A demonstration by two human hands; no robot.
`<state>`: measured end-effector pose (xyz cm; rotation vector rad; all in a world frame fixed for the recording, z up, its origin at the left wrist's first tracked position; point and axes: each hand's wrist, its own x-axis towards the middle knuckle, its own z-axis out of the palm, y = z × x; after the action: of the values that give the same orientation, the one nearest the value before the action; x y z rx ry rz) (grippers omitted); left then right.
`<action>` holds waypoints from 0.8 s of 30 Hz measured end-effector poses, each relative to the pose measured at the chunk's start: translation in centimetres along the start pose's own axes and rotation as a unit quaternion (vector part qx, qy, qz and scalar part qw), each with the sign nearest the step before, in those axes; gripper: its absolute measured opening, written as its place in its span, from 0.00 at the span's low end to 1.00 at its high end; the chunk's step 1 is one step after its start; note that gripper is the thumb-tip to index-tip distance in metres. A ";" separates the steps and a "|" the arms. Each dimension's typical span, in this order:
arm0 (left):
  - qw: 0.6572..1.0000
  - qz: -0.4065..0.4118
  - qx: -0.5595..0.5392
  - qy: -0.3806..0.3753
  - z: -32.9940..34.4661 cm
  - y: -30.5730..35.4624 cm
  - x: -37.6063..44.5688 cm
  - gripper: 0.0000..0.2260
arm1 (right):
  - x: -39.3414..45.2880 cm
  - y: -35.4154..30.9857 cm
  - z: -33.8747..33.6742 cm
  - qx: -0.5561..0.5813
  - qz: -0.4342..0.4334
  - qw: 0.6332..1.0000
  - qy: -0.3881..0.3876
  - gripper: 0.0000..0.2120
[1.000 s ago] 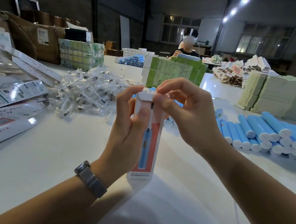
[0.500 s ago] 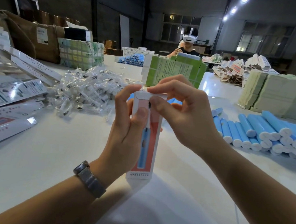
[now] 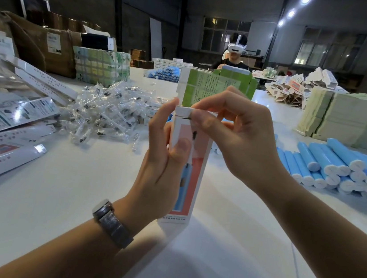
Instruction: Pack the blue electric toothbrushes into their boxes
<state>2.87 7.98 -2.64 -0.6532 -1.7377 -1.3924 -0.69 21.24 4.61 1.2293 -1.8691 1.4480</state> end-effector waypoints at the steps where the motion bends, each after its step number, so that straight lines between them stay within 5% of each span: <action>1: 1.000 0.003 0.004 0.000 0.0 0.0 0.0 0.20 | 0.0 0.0 -0.1 0.007 0.004 1.000 -0.006 0.05; 11: 1.000 0.013 0.013 0.002 -0.1 0.2 0.0 0.21 | 0.4 0.1 -0.9 0.082 0.042 0.994 -0.057 0.06; 18: 1.000 0.006 -0.009 -0.003 -0.1 0.4 0.0 0.12 | 0.5 0.5 -1.6 0.022 -0.010 0.995 -0.098 0.07; 24: 1.000 -0.015 -0.026 0.002 -0.3 1.1 0.3 0.16 | 0.5 0.6 -1.9 -0.029 -0.041 0.992 -0.119 0.05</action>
<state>3.63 7.92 -1.75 -0.6540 -1.7195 -1.4625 -1.76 22.83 5.29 1.4882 -1.9720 1.2392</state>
